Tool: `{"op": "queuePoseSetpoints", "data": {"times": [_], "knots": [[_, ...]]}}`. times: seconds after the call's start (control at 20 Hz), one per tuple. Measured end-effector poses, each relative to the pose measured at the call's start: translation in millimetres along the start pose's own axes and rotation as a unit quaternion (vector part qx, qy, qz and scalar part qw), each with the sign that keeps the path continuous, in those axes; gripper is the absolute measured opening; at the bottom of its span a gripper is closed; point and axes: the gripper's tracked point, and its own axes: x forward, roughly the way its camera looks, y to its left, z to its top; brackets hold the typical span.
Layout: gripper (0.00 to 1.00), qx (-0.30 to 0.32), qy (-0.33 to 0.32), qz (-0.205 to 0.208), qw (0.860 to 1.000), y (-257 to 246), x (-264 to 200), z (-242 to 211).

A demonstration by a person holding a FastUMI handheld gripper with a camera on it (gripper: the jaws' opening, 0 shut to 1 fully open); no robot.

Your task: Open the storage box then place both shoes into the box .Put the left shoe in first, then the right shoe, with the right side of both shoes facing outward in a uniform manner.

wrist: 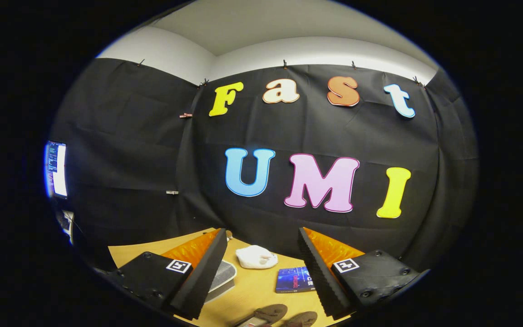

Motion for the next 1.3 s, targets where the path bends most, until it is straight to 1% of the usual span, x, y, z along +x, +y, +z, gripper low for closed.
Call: {"op": "queuePoseSetpoints", "data": {"times": [0.15, 0.25, 0.35, 0.4, 0.45, 0.55, 0.7, 0.75, 0.85, 0.95, 1.0, 1.15, 1.3], "knots": [[0.97, 0.042, 0.029, 0.040, 0.998, 9, 11, -16], [0.97, 0.087, 0.056, 0.065, 0.993, 13, 21, -32], [0.98, 0.146, 0.080, 0.094, 0.982, 18, 31, -50], [0.99, 0.177, 0.095, 0.108, 0.974, 21, 38, -64], [0.98, 0.209, 0.117, 0.124, 0.963, 23, 42, -80], [0.98, 0.280, 0.165, 0.156, 0.933, 35, 52, -114], [0.98, 0.372, 0.232, 0.191, 0.878, 52, 61, -162], [0.97, 0.405, 0.253, 0.202, 0.855, 58, 61, -181], [0.97, 0.459, 0.279, 0.219, 0.815, 70, 67, -202], [0.97, 0.500, 0.315, 0.232, 0.773, 87, 67, -225], [0.97, 0.513, 0.332, 0.238, 0.755, 92, 68, -237], [0.97, 0.538, 0.375, 0.245, 0.714, 109, 70, -270], [0.97, 0.572, 0.390, 0.256, 0.674, 118, 77, -288]]}}
